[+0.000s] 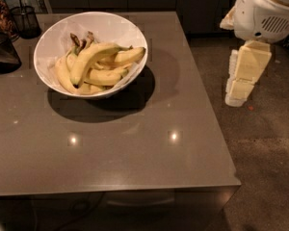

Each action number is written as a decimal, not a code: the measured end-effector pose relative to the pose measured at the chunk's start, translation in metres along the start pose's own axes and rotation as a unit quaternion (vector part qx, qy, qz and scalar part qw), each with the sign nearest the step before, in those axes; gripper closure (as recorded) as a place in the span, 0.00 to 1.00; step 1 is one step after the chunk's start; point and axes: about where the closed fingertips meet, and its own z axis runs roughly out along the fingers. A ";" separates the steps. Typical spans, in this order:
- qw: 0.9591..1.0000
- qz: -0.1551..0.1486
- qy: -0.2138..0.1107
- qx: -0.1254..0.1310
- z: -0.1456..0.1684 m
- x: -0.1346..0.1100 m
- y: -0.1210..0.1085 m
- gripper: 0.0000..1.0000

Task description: Pick banana from white bowl

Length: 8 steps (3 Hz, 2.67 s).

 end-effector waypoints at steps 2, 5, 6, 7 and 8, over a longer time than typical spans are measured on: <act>0.999 -0.051 0.006 0.006 0.023 -0.036 -0.027 0.00; 0.973 -0.228 0.008 0.025 0.038 -0.155 -0.084 0.00; 0.963 -0.266 0.017 0.036 0.041 -0.182 -0.094 0.00; 0.963 -0.266 0.010 0.047 0.041 -0.187 -0.097 0.00; 0.957 -0.284 -0.002 0.052 0.049 -0.201 -0.108 0.00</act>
Offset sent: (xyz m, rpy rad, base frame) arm 0.0204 0.0219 -0.0087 -0.0457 0.0117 0.0727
